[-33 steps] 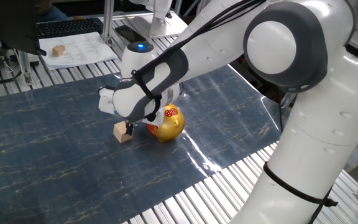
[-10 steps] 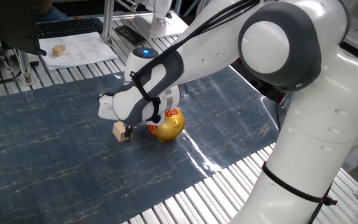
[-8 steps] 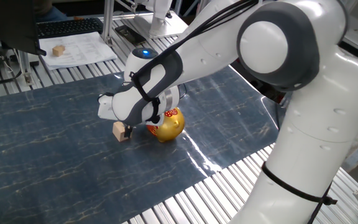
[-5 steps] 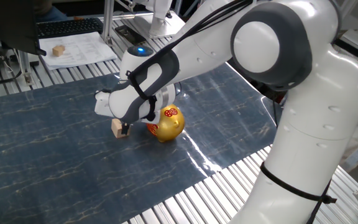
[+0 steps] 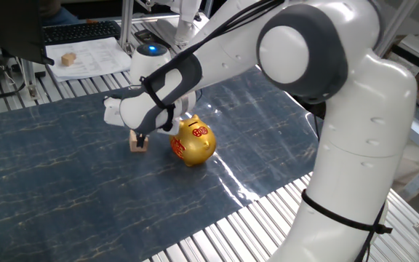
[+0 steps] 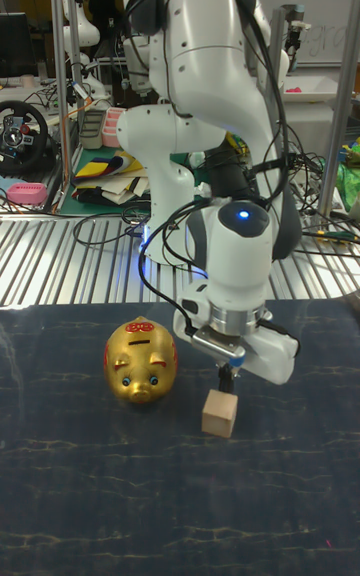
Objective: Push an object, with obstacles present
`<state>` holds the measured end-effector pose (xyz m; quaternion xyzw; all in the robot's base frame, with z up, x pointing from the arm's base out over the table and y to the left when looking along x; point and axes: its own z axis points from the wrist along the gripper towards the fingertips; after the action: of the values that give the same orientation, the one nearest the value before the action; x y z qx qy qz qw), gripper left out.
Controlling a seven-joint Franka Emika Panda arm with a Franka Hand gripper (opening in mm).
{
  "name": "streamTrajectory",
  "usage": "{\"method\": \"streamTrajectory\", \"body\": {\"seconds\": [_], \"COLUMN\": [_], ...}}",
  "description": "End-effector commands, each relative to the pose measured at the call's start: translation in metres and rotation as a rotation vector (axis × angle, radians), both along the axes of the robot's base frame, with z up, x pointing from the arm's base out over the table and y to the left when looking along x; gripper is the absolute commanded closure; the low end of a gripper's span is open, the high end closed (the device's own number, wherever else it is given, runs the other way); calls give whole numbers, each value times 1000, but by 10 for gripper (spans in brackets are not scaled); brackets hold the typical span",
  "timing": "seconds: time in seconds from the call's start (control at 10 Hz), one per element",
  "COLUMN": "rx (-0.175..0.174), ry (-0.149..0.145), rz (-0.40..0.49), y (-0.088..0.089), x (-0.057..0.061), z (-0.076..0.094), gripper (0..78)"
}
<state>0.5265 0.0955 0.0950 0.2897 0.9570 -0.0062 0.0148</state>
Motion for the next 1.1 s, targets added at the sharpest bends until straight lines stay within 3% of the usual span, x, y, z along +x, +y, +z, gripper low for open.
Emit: {"method": "streamTrajectory", "body": {"seconds": [0.1,0.2,0.4,0.8,1.1], "rx": [-13,-19,-23,-31,-31], "ry": [-13,-16,-16,-21,8], "rz": [-16,-37,-56,-69,-10], "y": [-7,-13,-17,-35,-38], "x": [17,32,43,57,60], "z": [0,1,2,-4,2], "gripper": [776,776,776,776,776]}}
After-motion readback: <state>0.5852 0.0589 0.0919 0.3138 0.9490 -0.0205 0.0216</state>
